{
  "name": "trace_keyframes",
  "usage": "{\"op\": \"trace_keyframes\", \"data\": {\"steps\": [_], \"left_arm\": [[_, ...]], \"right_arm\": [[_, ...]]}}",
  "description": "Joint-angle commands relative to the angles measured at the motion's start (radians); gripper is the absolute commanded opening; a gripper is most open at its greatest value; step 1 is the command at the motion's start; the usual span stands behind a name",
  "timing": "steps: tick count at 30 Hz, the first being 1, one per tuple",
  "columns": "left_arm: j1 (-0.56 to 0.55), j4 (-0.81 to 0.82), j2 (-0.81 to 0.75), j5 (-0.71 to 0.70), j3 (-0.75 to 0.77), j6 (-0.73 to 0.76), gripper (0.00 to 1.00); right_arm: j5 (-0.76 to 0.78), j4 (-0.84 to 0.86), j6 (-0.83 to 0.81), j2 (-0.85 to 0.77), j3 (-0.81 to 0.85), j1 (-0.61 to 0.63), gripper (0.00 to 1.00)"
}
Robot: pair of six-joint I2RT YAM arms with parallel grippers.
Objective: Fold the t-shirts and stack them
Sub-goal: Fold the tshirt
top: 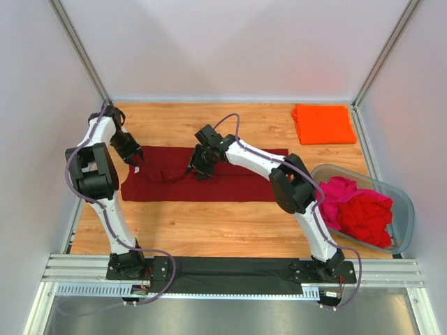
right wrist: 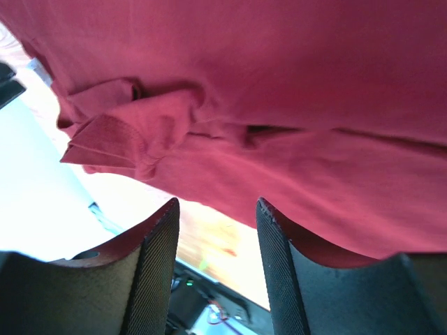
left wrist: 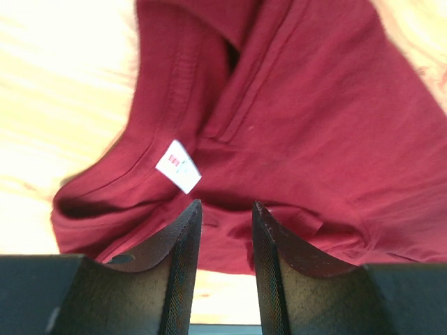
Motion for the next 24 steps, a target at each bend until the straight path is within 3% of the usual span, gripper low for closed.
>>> {"op": "trace_keyframes", "data": {"steps": [1,10,24], "left_arm": [[-0.002,0.045,0.023,0.043,0.025,-0.009,0.42],[-0.006,0.091,0.038,0.115,0.028,-0.005,0.41],[-0.009,0.073,0.107,0.092,0.062,0.001,0.41]], "right_arm": [[-0.012,0.093,0.114,0.013,0.030,0.033,0.50],[-0.026,0.158,0.216,0.097,0.102,0.053,0.51],[-0.049,0.211,0.292,0.196,0.187,0.075,0.49]]}}
